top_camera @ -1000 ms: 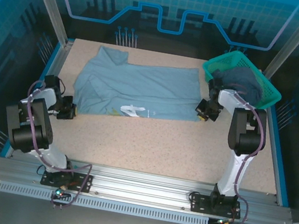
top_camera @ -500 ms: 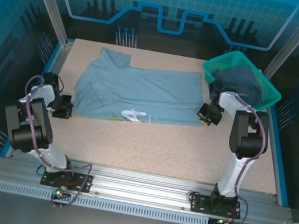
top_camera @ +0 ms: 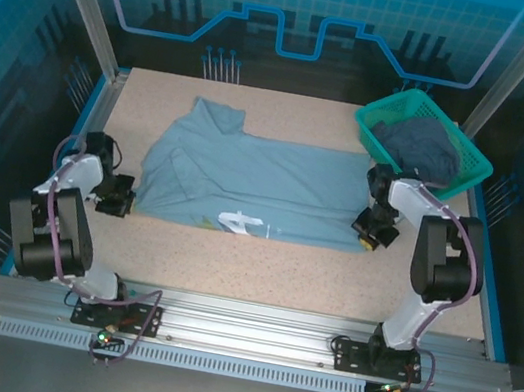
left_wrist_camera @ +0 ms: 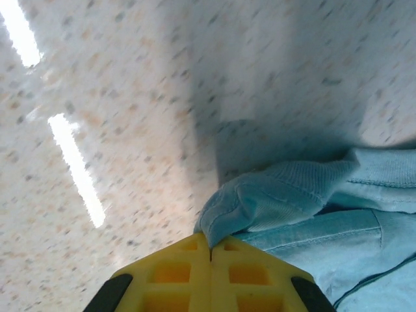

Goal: Fold and stack the t-shirts

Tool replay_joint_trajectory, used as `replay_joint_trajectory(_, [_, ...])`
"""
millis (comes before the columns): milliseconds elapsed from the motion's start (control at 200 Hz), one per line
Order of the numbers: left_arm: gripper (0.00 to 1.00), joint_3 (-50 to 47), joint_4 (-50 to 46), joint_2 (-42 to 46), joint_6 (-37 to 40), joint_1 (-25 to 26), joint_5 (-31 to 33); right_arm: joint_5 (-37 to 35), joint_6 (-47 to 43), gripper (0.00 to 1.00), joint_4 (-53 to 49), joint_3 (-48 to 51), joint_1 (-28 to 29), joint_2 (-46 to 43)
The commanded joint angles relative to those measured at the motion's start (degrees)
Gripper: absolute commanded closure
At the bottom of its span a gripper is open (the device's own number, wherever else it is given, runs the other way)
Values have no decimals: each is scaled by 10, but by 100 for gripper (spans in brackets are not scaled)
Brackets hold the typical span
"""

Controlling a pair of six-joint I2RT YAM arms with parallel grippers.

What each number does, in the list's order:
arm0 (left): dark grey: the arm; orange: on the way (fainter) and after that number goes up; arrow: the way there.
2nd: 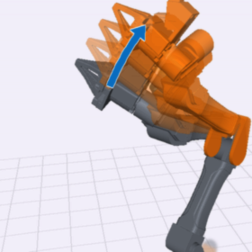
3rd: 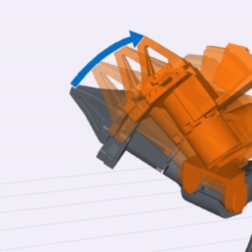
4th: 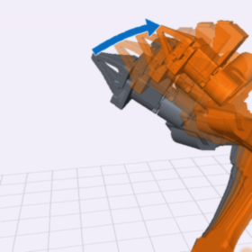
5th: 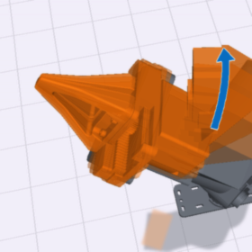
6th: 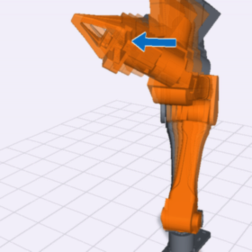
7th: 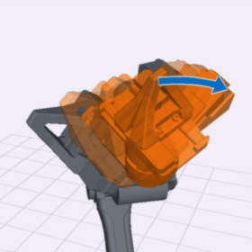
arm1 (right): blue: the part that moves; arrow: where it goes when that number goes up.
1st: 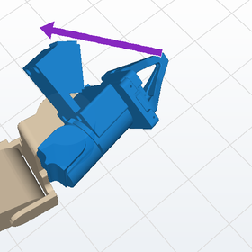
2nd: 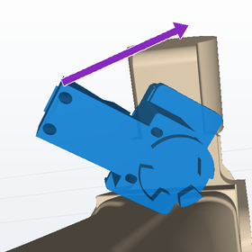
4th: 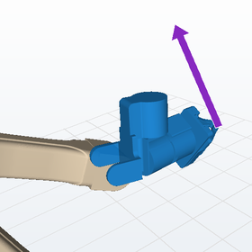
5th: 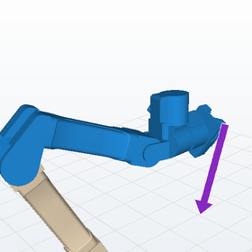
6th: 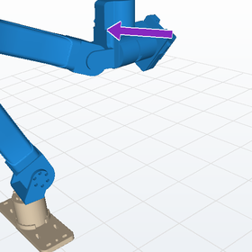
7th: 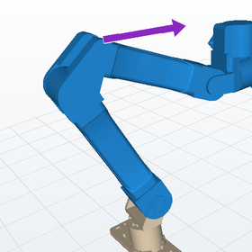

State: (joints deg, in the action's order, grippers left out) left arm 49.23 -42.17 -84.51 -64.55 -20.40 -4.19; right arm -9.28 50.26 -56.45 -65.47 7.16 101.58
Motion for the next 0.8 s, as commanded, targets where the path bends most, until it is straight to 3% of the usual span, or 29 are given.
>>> replay_joint_trajectory(0, [100, -44, -43, 47, -27, 16, 21, -37, 36, 100, -62, 29, 8, -42])
replay_joint_trajectory(240, [100, -63, -108, 118, -48, 56, 66, -45, 37, 100, -86, 79, 8, -88])
replay_joint_trajectory(505, [100, -97, -152, 170, -112, 95, 107, -59, 24, 100, -78, 82, 8, -70])
replay_joint_trajectory(710, [74, -115, -37, 127, -95, 94, 89, -48, 13, 100, -70, 80, 9, -50])
replay_joint_trajectory(795, [68, -92, -1, 97, -62, 92, 86, -42, 5, 92, -70, 77, 11, -51])
